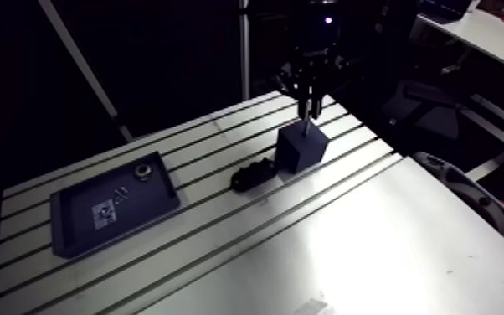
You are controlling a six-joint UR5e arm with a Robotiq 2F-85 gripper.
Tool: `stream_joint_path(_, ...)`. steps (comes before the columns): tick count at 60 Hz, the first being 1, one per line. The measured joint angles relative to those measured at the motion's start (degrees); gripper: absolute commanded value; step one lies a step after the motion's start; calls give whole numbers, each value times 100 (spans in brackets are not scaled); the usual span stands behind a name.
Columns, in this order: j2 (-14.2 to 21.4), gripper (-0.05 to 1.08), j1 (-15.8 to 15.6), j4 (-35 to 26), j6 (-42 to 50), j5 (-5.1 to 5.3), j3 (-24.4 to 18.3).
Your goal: Pick up the M10 bolt and insert it into the hole until fully seated.
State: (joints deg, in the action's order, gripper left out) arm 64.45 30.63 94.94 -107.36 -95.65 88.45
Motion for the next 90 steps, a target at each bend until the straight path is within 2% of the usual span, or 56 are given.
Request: stream_joint_path(90,-49,108,-4,29,-16,8,-16)
